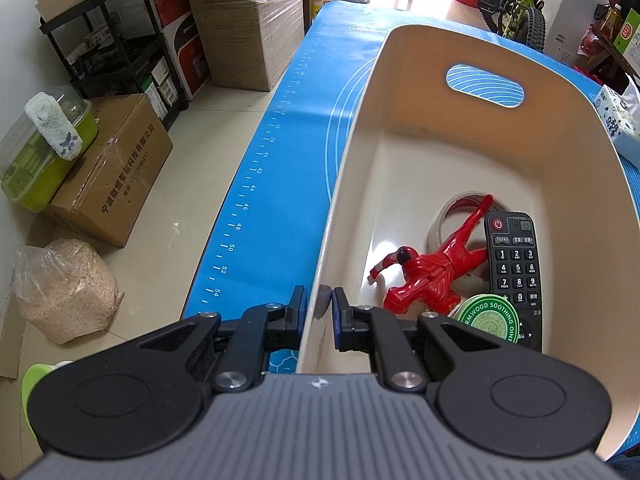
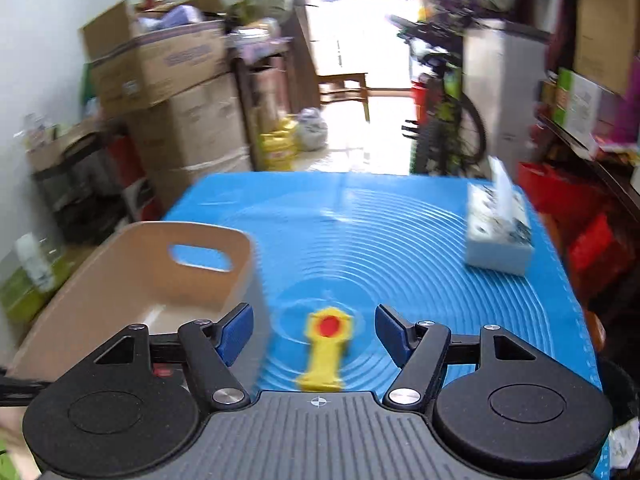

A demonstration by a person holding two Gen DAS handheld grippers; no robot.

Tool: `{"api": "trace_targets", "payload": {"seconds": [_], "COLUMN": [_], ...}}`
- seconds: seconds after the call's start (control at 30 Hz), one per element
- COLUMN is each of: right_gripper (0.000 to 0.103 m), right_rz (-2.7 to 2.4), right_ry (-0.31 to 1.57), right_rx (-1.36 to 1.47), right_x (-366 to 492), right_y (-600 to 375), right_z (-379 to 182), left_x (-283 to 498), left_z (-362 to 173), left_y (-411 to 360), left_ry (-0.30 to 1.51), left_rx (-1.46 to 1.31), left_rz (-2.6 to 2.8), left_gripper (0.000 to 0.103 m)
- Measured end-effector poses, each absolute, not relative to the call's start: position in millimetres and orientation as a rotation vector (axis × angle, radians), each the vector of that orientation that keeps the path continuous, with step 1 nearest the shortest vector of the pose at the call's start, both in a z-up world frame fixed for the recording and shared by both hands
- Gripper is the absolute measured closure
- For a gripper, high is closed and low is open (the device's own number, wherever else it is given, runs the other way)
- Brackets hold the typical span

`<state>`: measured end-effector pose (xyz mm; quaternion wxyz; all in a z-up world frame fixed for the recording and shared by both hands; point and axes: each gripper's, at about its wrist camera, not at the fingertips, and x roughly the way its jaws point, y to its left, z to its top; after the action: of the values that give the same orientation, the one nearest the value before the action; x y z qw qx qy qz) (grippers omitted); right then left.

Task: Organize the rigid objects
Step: 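Return the right gripper to the mat and grasp the yellow toy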

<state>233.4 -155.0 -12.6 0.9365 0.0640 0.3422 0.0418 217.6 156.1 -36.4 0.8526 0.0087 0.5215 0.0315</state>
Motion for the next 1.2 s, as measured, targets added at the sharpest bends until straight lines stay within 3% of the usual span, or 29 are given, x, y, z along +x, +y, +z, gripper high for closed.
{"api": "trace_targets", "payload": {"seconds": [0.33, 0.83, 1.03, 1.13, 1.2], "right_gripper": [0.03, 0.034, 0.046, 0.066, 0.067], "right_rz": [0.077, 0.072, 0.062, 0.062, 0.054], "right_ry": [0.779, 0.851, 0.856, 0.852, 0.858], "right_rx": [0.094, 0.014, -0.011, -0.013, -0.013], "right_x": [255.5, 293.4, 296.4, 296.7, 296.1], "right_y": [-160.2, -126.3, -119.6, -120.5, -120.3], "right_z": [-80.3, -120.7, -127.2, -125.2, -124.2], "left_x": [217.8, 217.0, 217.0, 216.8, 216.7], "left_z": [-36.3, -36.1, -36.2, -36.2, -35.8], "left_y": [155.9, 155.3, 155.2, 155.4, 155.5], "left_ry": [1.098, 1.098, 1.098, 1.098, 1.096], "left_rx": [0.019, 0.031, 0.032, 0.032, 0.03], "left_rz": [0.068, 0.069, 0.07, 0.07, 0.07], "left_gripper": [0.088, 0.088, 0.088, 0.088, 0.088]}}
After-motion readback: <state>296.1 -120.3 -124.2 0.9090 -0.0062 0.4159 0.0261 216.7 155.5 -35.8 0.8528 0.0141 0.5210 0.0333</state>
